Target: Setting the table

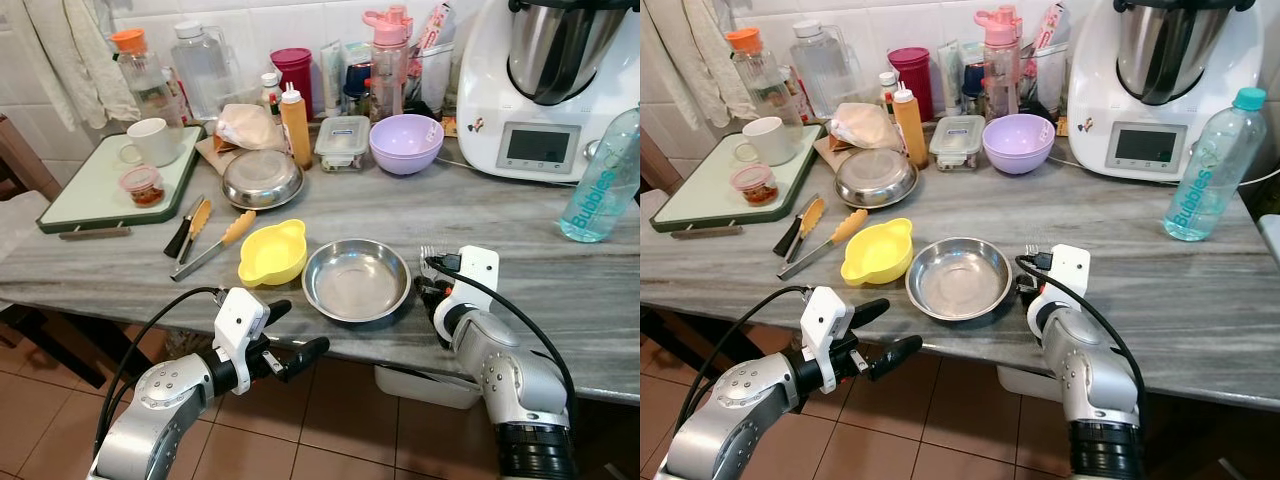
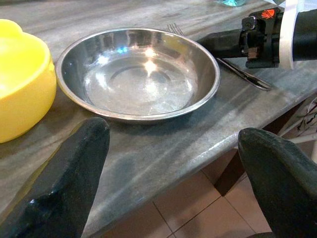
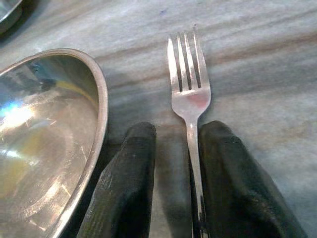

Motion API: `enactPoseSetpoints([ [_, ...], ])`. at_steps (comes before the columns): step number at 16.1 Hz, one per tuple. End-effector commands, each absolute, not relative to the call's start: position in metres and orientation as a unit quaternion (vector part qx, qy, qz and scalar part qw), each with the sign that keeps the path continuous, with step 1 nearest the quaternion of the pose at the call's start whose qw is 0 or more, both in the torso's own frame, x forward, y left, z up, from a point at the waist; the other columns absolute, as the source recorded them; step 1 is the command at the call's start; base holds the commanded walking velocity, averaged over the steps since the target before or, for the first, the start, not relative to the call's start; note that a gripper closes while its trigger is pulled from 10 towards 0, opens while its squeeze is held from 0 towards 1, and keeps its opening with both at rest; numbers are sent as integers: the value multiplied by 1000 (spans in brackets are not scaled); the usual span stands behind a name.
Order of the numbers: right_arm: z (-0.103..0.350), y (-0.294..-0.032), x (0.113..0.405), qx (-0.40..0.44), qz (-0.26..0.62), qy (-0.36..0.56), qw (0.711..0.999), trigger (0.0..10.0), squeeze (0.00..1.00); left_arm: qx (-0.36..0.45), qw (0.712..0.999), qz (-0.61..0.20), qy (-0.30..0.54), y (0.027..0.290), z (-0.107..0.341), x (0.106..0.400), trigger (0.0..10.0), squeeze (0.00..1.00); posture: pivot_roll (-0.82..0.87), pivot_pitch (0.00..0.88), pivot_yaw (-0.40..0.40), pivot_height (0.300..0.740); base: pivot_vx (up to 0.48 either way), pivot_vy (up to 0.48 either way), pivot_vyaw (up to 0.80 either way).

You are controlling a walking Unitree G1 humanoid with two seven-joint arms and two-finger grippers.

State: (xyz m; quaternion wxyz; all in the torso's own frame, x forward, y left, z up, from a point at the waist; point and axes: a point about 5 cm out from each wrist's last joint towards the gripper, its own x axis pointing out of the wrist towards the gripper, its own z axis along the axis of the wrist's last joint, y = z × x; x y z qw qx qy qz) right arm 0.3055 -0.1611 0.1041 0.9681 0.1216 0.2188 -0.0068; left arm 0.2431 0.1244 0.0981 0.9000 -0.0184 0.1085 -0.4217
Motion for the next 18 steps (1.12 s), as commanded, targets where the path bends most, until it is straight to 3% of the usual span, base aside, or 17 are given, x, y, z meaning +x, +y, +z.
enactPoseSetpoints([
  [1, 103, -166, 303, 120, -26, 220, 968, 10000, 1000, -7, 899, -423, 114, 127, 97, 243, 10000, 0, -81, 0, 115, 740, 0, 0, 0],
  [9, 126, -175, 289, 63, -22, 134, 989, 10000, 1000, -35, 899, -424, 109, 133, 97, 242, 10000, 0, -83, 0, 94, 740, 0, 0, 0],
  [13, 145, -179, 284, 40, -5, 71, 997, 10000, 1000, -70, 931, -347, 85, 146, 101, 257, 10000, 0, -78, 0, 82, 740, 0, 0, 0],
  [15, 154, -189, 276, -13, 4, 40, 999, 10000, 1000, -70, 962, -258, 48, 162, 110, 270, 10000, 0, -75, 0, 78, 740, 0, 0, 0],
  [18, 148, -201, 268, -45, 9, 35, 998, 10000, 1000, -55, 983, -168, 47, 179, 108, 271, 10000, 0, -61, 0, 75, 740, 0, 0, 0],
])
